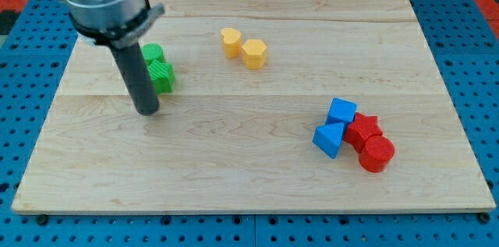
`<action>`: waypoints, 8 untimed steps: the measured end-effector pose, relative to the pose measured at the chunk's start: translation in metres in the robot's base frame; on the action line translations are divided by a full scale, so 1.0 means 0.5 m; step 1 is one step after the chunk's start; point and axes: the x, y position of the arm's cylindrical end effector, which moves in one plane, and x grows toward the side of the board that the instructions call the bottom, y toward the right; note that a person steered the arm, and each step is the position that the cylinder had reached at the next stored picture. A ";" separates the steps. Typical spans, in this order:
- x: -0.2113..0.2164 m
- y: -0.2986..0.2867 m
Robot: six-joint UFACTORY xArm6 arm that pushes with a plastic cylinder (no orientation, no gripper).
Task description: Place red star above red circle
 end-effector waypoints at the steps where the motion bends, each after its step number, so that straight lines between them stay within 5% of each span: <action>1: -0.011 0.159; 2: -0.041 0.270; 4: 0.176 0.329; 5: 0.161 0.470; 8: 0.107 0.509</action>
